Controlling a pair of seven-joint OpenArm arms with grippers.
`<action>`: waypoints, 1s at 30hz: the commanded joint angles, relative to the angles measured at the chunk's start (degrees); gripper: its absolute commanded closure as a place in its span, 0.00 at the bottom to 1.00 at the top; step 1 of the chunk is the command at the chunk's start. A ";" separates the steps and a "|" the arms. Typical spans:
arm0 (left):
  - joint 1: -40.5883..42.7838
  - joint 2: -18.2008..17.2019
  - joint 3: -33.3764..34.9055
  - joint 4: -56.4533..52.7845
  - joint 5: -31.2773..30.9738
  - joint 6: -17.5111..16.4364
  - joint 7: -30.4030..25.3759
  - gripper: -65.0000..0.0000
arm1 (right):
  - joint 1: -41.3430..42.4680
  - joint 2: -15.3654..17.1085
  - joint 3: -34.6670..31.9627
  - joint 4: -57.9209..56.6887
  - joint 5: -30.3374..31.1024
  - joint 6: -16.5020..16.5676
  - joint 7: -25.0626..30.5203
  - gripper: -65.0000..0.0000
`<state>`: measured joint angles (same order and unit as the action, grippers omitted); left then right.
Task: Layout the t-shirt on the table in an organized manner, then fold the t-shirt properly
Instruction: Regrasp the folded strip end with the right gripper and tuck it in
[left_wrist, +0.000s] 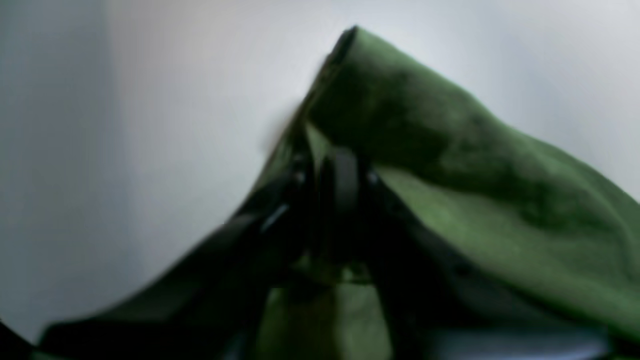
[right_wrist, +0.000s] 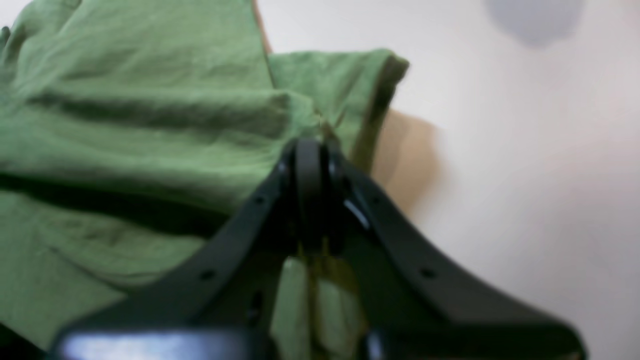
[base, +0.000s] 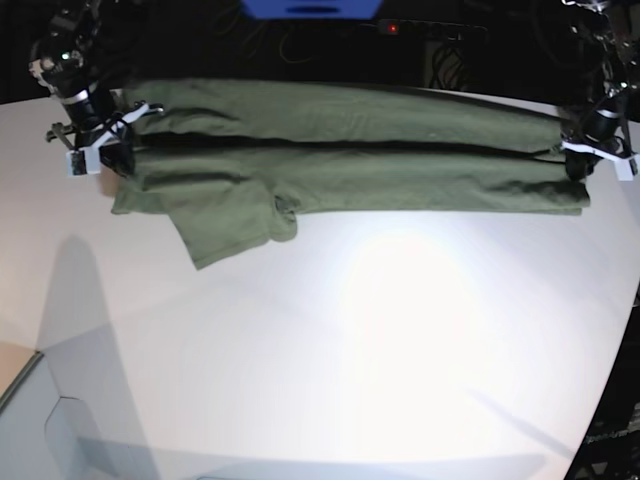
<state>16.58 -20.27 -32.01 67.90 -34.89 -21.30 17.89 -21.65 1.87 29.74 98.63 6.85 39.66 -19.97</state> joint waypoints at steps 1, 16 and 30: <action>-0.09 0.01 0.58 -0.16 1.62 0.51 4.13 0.78 | -0.46 1.25 -0.07 0.84 0.84 0.34 1.37 0.90; -0.45 0.10 0.14 -0.16 1.62 0.51 4.13 0.66 | 0.68 1.78 6.97 2.51 1.19 0.34 1.37 0.44; -0.45 0.27 0.05 -0.16 1.09 0.51 4.04 0.66 | 22.22 2.22 -11.41 -6.72 -6.98 0.34 -14.72 0.44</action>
<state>15.49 -19.86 -32.12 67.94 -35.03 -21.67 18.33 0.23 3.70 18.04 90.98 -0.67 39.92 -35.64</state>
